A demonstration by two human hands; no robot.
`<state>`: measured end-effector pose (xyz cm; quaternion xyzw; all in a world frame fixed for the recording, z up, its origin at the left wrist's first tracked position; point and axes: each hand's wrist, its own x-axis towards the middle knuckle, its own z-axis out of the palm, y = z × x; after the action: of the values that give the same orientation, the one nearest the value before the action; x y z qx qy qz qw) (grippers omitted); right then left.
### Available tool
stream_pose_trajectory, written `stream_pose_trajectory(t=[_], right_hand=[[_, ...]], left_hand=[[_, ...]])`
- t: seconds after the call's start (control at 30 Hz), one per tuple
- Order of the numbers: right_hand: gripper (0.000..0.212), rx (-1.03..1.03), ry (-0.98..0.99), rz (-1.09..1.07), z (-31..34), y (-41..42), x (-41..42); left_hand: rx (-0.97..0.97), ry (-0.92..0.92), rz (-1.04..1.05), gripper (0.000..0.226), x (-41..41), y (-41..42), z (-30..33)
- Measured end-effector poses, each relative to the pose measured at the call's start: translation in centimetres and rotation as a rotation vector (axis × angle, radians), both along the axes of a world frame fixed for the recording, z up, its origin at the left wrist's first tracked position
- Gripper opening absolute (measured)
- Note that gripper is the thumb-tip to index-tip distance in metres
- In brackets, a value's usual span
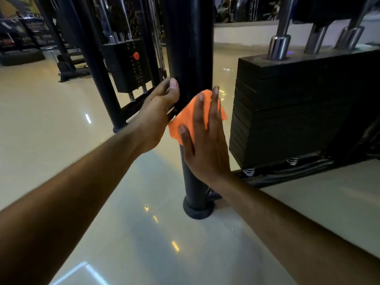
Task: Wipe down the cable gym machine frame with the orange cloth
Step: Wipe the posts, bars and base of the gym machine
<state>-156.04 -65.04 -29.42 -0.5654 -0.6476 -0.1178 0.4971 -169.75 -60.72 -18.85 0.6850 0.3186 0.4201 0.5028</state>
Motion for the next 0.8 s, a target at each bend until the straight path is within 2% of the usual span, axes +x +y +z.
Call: stream_pose_trajectory(t=[0.07, 0.17, 0.23, 0.33, 0.47, 0.63, 0.7, 0.8], right_hand=[[0.076, -0.016, -0.024, -0.010, -1.9, -0.5, -0.1], [0.079, -0.155, -0.056, 0.022, -7.9, -2.3, 0.2], [0.081, -0.212, -0.017, 0.058, -10.2, -3.0, 0.6], [0.083, -0.136, 0.047, 0.077, -8.3, -2.3, 0.0], [0.080, -0.019, 0.051, -0.006, -5.8, -0.5, -0.5], [0.075, -0.156, -0.290, -0.017, -12.3, -2.0, 1.8], [0.071, -0.188, -0.317, -0.027, -13.8, -2.4, 1.8], [0.070, -0.171, -0.234, -0.024, -12.1, -2.1, 0.9]], left_hand=[[0.016, -0.003, -0.002, 0.061, 0.1, 0.1, -0.4], [0.044, -0.052, 0.032, 0.048, 0.8, -0.7, -2.3], [0.040, -0.098, 0.075, 0.048, 1.2, -1.4, -4.2], [0.031, -0.126, 0.109, 0.056, 1.6, -1.5, -6.3], [0.004, -0.163, 0.116, 0.050, 1.6, -1.3, -7.1], [0.063, -0.160, 0.095, 0.053, 1.4, -0.8, -7.6], [0.073, -0.152, 0.095, 0.051, 1.3, -0.7, -8.1], [0.032, -0.141, 0.115, 0.049, 1.3, -0.8, -9.5]])
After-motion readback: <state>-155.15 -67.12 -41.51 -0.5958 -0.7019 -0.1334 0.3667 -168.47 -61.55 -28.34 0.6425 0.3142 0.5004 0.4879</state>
